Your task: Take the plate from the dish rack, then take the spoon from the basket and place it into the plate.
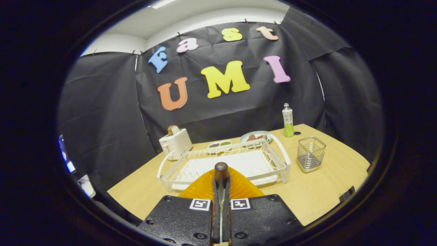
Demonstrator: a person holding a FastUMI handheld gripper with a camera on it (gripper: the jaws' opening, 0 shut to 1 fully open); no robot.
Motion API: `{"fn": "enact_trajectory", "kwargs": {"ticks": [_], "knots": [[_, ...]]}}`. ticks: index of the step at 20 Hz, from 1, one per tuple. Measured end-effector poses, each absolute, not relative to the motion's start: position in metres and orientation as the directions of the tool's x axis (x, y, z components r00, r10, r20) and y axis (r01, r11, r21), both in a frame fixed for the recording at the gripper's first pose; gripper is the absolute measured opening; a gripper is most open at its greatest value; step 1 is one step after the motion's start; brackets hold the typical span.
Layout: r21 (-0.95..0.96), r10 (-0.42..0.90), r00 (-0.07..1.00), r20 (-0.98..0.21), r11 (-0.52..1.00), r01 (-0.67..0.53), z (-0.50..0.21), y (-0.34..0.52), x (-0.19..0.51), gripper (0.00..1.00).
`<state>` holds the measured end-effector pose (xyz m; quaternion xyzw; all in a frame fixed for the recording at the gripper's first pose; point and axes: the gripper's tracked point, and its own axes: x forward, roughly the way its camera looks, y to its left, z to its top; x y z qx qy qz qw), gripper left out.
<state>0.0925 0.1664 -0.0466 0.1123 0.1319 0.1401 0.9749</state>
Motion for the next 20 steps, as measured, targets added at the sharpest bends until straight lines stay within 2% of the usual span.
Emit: {"fn": "enact_trajectory", "kwargs": {"ticks": [8,12,20], "knots": [[0.234,0.346,0.891,-0.294,0.93,-0.284,-0.072,0.182,0.092,0.12],[0.218,0.328,0.905,-0.271,0.937,-0.274,-0.067,0.171,0.093,0.18],[0.117,0.214,0.968,-0.135,0.973,-0.199,-0.031,0.132,0.1,0.82]]}}
